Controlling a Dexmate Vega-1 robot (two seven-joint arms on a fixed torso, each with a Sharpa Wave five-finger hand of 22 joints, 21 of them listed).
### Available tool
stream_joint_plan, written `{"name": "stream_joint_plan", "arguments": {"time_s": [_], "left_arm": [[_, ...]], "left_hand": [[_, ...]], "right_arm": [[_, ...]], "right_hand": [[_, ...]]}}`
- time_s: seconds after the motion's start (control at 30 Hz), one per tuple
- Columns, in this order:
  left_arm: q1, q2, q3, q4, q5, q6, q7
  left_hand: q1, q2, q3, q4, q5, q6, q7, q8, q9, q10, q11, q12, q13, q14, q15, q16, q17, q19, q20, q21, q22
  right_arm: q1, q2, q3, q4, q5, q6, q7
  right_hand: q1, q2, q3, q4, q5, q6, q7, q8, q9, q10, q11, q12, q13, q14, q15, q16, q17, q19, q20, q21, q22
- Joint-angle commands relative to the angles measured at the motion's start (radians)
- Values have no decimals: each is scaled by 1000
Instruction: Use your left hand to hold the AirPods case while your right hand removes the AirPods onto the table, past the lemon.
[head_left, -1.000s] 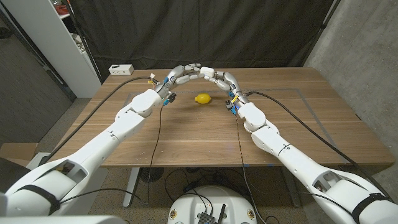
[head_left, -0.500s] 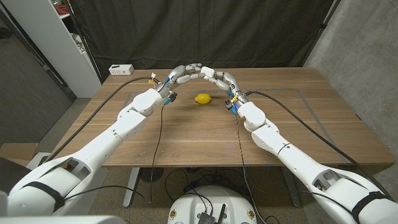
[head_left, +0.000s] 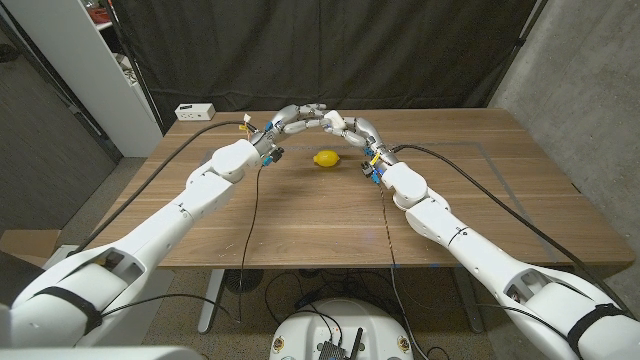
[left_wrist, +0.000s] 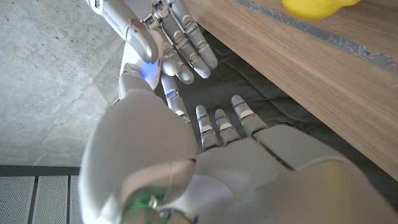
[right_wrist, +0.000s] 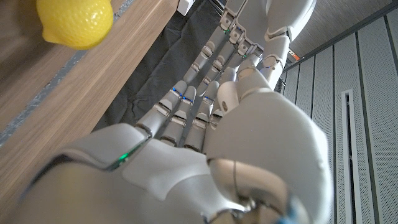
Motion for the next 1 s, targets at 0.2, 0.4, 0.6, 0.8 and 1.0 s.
{"name": "stream_joint_plan", "arguments": {"time_s": [0.2, 0.4, 0.6, 0.8, 1.0], "left_arm": [[30, -13, -14, 6, -17, -14, 36], [50, -104, -41, 114, -159, -70, -9], [51, -230, -84, 271, -355, -104, -118], [38, -248, -85, 311, -365, -127, -149], [35, -219, -80, 289, -340, -123, -151]], "left_hand": [[93, 34, 50, -24, -24, 85, -41, 38, 30, 60, -50, 18, -7, 48, -26, 17, 3, 24, -5, 17, 4], [107, 35, 68, -22, -39, 88, -50, 43, 41, 89, -65, 27, -8, 71, -39, 24, 6, 38, -5, 24, 6], [119, 33, 84, -17, -51, 89, -47, 47, 54, 113, -79, 34, -7, 89, -42, 28, 8, 49, -2, 30, 8], [123, 32, 88, -16, -54, 86, -52, 47, 58, 112, -81, 32, -7, 90, -44, 28, 9, 56, -7, 33, 9], [126, 32, 93, -13, -57, 81, -57, 47, 63, 108, -79, 29, -7, 89, -43, 26, 10, 61, -9, 36, 10]], "right_arm": [[13, -13, 4, 18, -16, -4, -12], [14, -18, 7, 20, -19, -4, -16], [22, -33, 8, 11, -4, -19, 14], [22, -42, 9, -6, 7, -38, 28], [34, -75, 9, -21, 53, -81, 107]], "right_hand": [[6, 2, -7, 3, 6, 63, -72, 0, 5, 6, -13, -2, 7, 0, -182, 8, 4, -3, 5, -1, 1], [2, -1, -15, 6, 5, 65, -86, -3, 2, 8, -6, -3, 6, 0, -179, 9, 5, -5, 9, -1, 1], [-2, -4, -30, 8, 6, 26, -155, -37, -14, -4, 11, -13, 4, -4, -180, 7, 1, -6, 15, 0, 1], [-10, -12, -46, 11, 8, 15, -137, -55, -25, -19, 20, -21, 6, -15, -175, 1, -3, -6, 21, 0, 1], [-26, -22, -61, 17, 13, -63, -95, -103, -39, -79, 48, -48, 6, -64, -161, -25, -10, -14, 32, -3, 1]]}}
